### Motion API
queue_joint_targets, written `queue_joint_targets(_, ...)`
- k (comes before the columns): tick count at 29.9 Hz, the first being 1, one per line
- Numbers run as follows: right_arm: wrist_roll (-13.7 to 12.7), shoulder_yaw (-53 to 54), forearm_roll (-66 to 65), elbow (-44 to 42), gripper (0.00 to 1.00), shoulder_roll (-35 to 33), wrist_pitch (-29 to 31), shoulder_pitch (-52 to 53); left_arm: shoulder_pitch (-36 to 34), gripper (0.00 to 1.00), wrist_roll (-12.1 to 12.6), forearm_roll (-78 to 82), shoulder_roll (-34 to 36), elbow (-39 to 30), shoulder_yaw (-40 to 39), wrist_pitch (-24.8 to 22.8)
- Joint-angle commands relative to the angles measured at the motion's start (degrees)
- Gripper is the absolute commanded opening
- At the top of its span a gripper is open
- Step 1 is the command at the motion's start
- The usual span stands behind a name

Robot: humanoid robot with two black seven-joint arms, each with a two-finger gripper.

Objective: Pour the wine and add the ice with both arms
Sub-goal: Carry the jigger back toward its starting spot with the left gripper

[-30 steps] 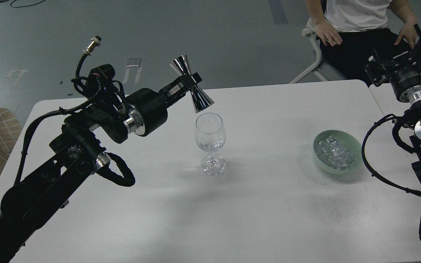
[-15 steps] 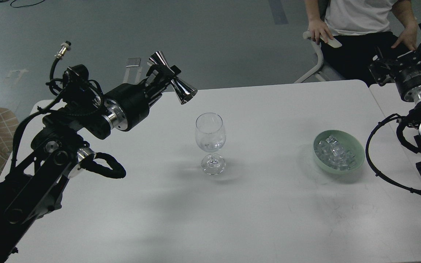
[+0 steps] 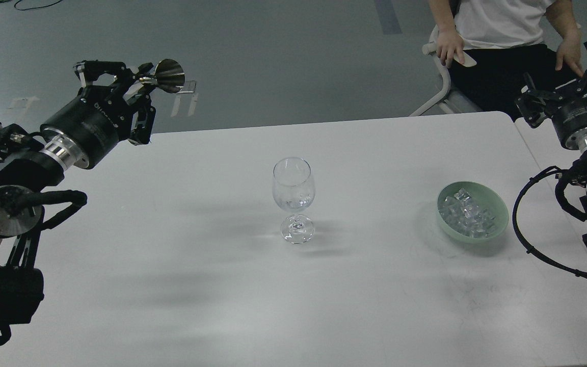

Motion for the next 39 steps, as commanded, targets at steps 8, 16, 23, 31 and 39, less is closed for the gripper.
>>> queue_joint_targets(8, -0.3, -0.3, -0.1, 1.4, 1.00, -0.1, -0.6, -1.6, 6.7, 0.05, 0.0, -13.6, -4.1, 9.9, -9.4, 7.9)
queue_joint_targets(16, -0.3, -0.7, -0.3, 2.1, 1.00, 0.2, -1.0, -3.0, 7.2, 0.03, -3.0, -21.9, -8.1, 12.2, -10.2, 13.8)
queue_joint_targets(23, -0.4, -0.6, -0.4, 2.2, 1.00, -0.6, -1.0, -4.7, 6.8, 0.04, -7.1, -28.2, -8.9, 18.8, -12.9, 13.8)
queue_joint_targets(31, -0.7, -1.0, -0.5, 2.6, 1.00, -3.6, -1.2, -4.8, 6.2, 0.04, -12.1, -35.7, -9.2, 22.6, -14.9, 13.7)
queue_joint_targets(39, -0.7, -4.0, -0.5, 3.3, 1.00, -4.9, -1.2, -5.9, 7.7, 0.05, -11.6, -36.5, -9.4, 22.8, -17.2, 12.9)
